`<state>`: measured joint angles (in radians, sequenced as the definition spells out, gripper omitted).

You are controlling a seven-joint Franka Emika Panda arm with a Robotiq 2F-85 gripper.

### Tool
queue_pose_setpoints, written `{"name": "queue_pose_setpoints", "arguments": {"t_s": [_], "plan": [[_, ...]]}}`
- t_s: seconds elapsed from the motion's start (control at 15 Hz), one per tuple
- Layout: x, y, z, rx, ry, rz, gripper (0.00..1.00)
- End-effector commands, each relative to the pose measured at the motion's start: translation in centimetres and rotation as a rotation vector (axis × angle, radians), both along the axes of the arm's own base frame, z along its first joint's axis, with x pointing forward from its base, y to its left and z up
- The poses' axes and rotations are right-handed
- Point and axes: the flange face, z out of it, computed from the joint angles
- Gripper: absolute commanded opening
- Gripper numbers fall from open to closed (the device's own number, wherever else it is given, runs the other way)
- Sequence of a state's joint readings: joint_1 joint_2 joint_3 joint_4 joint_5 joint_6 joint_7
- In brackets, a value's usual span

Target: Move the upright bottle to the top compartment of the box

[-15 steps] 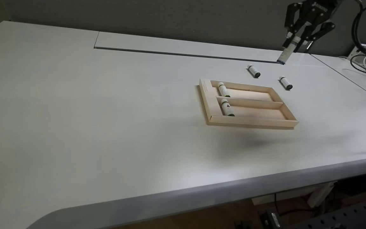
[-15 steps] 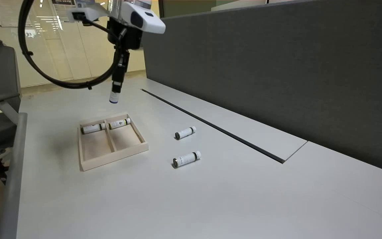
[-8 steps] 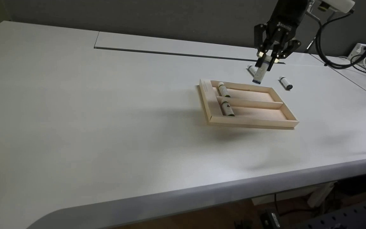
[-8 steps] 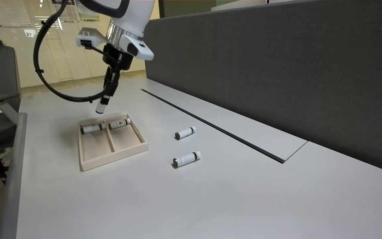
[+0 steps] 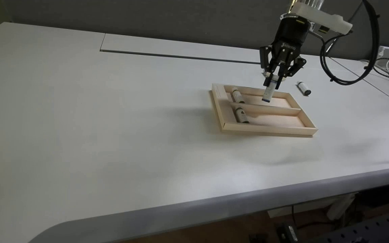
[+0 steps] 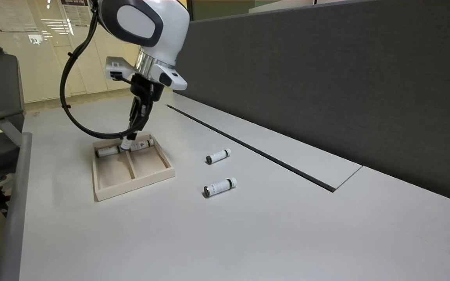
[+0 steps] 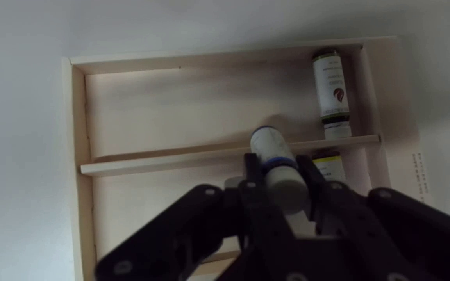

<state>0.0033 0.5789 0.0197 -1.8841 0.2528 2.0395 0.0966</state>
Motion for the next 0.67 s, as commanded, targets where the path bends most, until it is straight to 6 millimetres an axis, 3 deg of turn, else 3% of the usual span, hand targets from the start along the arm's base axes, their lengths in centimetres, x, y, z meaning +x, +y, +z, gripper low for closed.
{"name": "queue_pose_setpoints", "arguments": {"t_s": [0.0, 0.6], "plan": [[1.3, 0.1, -0.7, -0.012, -0.008, 0.003, 0.07], [2.4, 0.1, -3.0, -0.024, -0.024, -0.003, 0.07]]}}
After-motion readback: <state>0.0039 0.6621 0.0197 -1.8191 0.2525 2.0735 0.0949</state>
